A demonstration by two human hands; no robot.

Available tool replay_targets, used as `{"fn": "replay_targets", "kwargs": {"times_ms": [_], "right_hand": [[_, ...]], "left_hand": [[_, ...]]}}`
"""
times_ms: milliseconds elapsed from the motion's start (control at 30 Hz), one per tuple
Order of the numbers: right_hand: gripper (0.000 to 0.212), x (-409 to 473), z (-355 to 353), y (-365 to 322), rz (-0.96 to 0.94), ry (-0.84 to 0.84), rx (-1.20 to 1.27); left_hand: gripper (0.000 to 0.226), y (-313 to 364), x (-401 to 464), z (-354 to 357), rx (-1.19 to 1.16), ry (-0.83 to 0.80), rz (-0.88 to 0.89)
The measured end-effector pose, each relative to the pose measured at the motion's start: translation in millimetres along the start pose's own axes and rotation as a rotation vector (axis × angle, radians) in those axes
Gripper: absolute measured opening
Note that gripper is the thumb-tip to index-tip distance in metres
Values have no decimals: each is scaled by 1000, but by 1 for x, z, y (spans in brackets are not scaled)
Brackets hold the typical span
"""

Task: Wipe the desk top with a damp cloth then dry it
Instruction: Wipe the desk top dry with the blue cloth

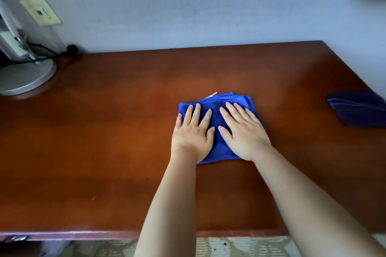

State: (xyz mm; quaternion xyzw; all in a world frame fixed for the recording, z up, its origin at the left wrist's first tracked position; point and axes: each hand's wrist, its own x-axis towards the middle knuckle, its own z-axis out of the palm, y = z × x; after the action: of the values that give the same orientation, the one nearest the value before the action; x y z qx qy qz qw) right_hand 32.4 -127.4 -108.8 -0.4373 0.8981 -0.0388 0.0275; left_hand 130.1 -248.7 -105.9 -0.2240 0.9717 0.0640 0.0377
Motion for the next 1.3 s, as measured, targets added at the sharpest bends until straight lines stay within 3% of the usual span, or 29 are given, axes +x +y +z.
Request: {"fn": "replay_targets", "kwargs": {"times_ms": [133, 233, 333, 433, 700, 833, 1100, 1300], "right_hand": [[62, -38, 2, -9, 0, -16, -13], [80, -69, 4, -18, 13, -17, -11], [92, -90, 6, -26, 17, -18, 4], [91, -96, 6, -27, 22, -7, 2], [91, -69, 6, -19, 36, 16, 15], [91, -35, 5, -7, 23, 37, 9], [91, 54, 1, 21, -15, 64, 19], [61, 123, -3, 44, -44, 74, 44]], "left_hand": [[56, 10, -40, 5, -7, 4, 7], [58, 14, -71, 10, -15, -5, 19], [85, 16, -91, 13, -24, 3, 40], [92, 16, -95, 15, -26, 6, 45], [88, 12, -65, 11, -20, 20, 63], [56, 8, -32, 5, -20, 27, 47], [54, -5, 59, -4, -2, 41, 15], [54, -14, 125, -13, -3, 48, -22]]}}
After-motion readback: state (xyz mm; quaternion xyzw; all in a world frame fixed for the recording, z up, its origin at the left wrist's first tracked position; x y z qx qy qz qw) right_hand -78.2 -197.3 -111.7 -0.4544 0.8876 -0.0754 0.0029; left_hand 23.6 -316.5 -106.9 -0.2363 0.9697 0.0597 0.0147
